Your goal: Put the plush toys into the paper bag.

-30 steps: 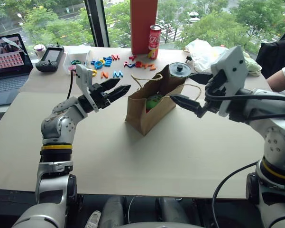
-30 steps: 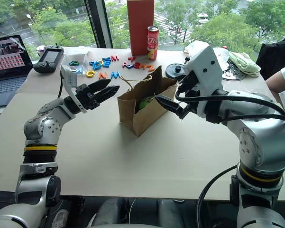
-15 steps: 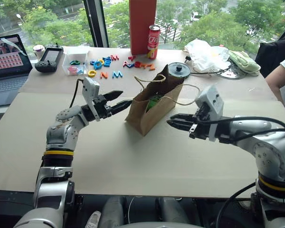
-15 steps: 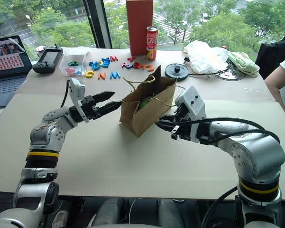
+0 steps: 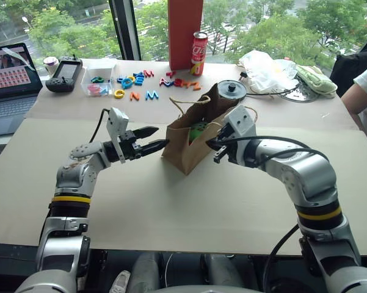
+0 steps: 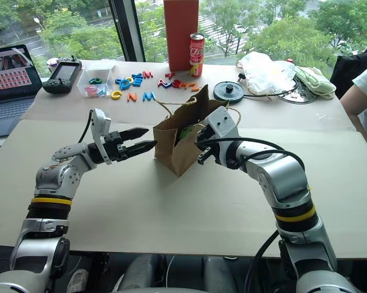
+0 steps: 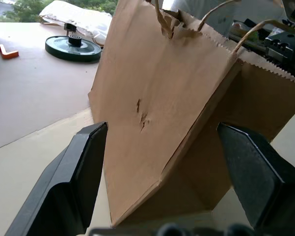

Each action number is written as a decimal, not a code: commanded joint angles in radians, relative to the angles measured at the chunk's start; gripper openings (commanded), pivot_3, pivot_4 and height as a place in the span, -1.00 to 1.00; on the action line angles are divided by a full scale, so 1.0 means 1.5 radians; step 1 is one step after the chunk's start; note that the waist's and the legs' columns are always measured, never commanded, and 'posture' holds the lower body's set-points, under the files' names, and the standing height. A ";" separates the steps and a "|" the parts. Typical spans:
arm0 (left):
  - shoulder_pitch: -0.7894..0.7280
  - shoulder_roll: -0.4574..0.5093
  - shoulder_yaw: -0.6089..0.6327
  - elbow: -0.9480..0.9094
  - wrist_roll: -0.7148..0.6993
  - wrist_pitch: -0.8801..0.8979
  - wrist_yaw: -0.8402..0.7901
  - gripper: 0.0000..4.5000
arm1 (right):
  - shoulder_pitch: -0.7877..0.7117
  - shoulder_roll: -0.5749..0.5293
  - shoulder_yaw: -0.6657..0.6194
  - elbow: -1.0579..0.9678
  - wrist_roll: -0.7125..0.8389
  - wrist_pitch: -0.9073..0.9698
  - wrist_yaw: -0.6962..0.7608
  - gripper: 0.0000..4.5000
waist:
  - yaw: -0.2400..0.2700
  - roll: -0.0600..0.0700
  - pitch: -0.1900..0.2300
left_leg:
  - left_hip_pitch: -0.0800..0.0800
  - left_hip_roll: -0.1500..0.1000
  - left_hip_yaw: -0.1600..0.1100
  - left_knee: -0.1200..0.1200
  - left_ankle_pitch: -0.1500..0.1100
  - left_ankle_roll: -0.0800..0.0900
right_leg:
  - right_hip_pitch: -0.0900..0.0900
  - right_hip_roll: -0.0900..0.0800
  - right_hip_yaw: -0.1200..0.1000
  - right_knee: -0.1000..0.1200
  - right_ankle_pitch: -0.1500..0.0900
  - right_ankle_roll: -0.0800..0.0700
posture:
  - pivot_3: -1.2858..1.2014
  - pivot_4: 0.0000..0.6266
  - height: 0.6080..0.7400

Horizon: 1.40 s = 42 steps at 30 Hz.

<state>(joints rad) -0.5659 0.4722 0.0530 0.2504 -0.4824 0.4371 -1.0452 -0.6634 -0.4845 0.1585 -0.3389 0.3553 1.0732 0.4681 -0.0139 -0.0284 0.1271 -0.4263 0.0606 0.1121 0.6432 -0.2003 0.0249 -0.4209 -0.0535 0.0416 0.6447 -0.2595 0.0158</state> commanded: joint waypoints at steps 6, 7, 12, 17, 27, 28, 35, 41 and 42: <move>0.026 -0.006 -0.040 -0.060 0.038 -0.040 0.005 0.70 | -0.049 0.050 0.020 0.032 -0.031 -0.034 -0.018 -0.99 | 0.000 0.000 0.000 | 0.000 0.000 0.000 0.000 0.000 0.000 | 0.000 0.000 0.000 0.000 0.000 0.000 | 0.03 -0.52 1.00; 0.029 -0.010 -0.040 -0.064 0.039 -0.040 0.008 0.70 | -0.052 0.056 0.021 0.036 -0.032 -0.035 -0.020 -0.99 | 0.000 0.000 0.000 | 0.000 0.000 0.000 0.000 0.000 0.000 | 0.000 0.000 0.000 0.000 0.000 0.000 | 0.03 -0.52 1.00; 0.045 -0.019 -0.053 -0.096 0.048 -0.042 0.023 0.70 | -0.060 0.077 0.021 0.048 -0.041 -0.037 -0.024 -0.99 | 0.000 0.000 0.000 | 0.000 0.000 0.000 0.000 0.000 0.000 | 0.000 0.000 0.000 0.000 0.000 0.000 | 0.03 -0.52 1.00; 0.056 -0.028 -0.061 -0.115 0.065 -0.044 0.052 0.70 | -0.067 0.092 0.018 0.068 -0.053 -0.043 -0.029 -0.99 | 0.000 0.000 0.000 | 0.000 0.000 0.000 0.000 0.000 0.000 | 0.000 0.000 0.000 0.001 0.000 0.000 | 0.03 -0.52 1.00; 0.036 -0.095 -0.057 -0.093 0.115 -0.085 0.166 0.70 | -0.068 0.113 0.023 0.074 -0.063 -0.042 -0.030 -0.99 | 0.000 0.000 0.000 | 0.000 0.000 0.000 0.000 0.000 0.000 | 0.000 0.000 0.000 0.001 0.000 0.000 | 0.03 -0.52 1.00; 0.037 -0.100 -0.056 -0.096 0.117 -0.086 0.175 0.70 | -0.068 0.115 0.023 0.074 -0.064 -0.041 -0.030 -0.99 | 0.000 0.000 0.000 | 0.000 0.000 0.000 0.000 0.000 0.000 | 0.000 0.000 0.000 0.001 0.000 0.000 | 0.03 -0.52 1.00; 0.057 -0.144 -0.057 -0.114 0.135 -0.093 0.256 0.70 | -0.064 0.128 0.020 0.068 -0.069 -0.032 -0.034 -0.99 | -0.001 0.000 0.000 | 0.000 0.000 0.000 0.000 0.000 0.000 | 0.000 0.000 0.000 0.001 0.000 0.000 | 0.03 -0.52 1.00; 0.046 -0.158 -0.063 -0.077 0.163 -0.121 0.291 0.70 | -0.064 0.128 0.020 0.072 -0.071 -0.033 -0.033 -0.99 | 0.000 0.000 0.000 | 0.000 0.000 0.000 0.000 0.000 0.000 | 0.000 0.000 0.000 0.001 0.000 0.000 | 0.03 -0.52 1.00; 0.044 -0.164 -0.059 -0.072 0.158 -0.122 0.294 0.70 | -0.064 0.127 0.021 0.073 -0.072 -0.034 -0.033 -0.99 | 0.000 0.000 0.000 | 0.000 0.000 0.000 0.000 0.000 0.000 | 0.000 0.000 0.000 0.001 0.000 0.000 | 0.03 -0.52 1.00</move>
<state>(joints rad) -0.4723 0.2403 -0.0413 0.1443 -0.2391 0.2850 -0.6153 -0.7352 -0.2948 0.1974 -0.2069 0.2530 1.0351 0.4242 -0.0142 -0.0284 0.1270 -0.4257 0.0605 0.1122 0.6430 -0.2004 0.0249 -0.4207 -0.0539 0.0418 0.6457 -0.2594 0.0157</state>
